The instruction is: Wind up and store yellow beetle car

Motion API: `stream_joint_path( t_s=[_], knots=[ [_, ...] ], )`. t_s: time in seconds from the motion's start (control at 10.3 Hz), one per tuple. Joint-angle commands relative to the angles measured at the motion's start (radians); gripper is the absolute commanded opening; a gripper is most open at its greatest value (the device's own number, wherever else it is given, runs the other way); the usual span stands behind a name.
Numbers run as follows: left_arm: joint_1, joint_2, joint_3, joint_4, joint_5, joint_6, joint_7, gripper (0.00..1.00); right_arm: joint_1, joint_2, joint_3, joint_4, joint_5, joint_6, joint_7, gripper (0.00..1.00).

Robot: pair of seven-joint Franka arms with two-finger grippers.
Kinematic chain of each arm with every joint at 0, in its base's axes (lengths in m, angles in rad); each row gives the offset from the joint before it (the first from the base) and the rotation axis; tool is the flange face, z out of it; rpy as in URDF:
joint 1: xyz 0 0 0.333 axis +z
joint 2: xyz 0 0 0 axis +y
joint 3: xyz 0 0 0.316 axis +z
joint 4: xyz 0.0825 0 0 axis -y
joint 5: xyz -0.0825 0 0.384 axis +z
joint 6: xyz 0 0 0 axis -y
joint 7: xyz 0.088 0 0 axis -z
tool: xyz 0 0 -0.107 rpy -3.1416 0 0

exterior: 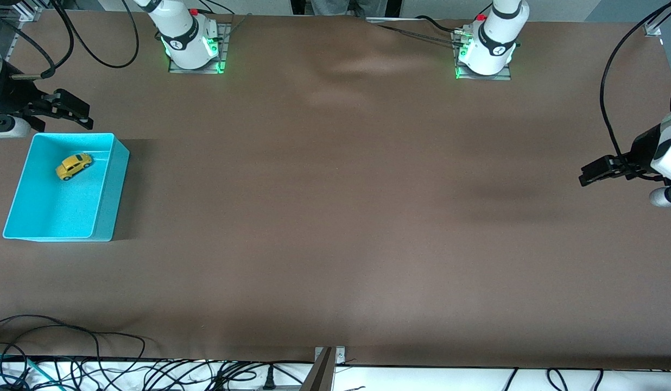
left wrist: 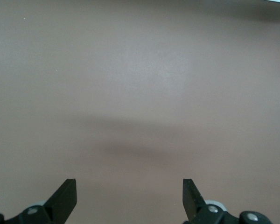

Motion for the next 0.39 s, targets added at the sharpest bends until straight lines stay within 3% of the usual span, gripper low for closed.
stream_joint_path(
  t_s=[0.0,0.29],
  knots=[
    [-0.008,-0.005,0.004,0.007,0.009,-0.004,0.006,1.0,0.01,-0.004,-0.007,-0.005,-0.009,-0.01,0.003,1.0],
    [-0.008,-0.005,0.004,0.007,0.009,-0.004,0.006,1.0,0.01,0.001,-0.007,-0.007,-0.009,-0.01,0.0,1.0]
  ],
)
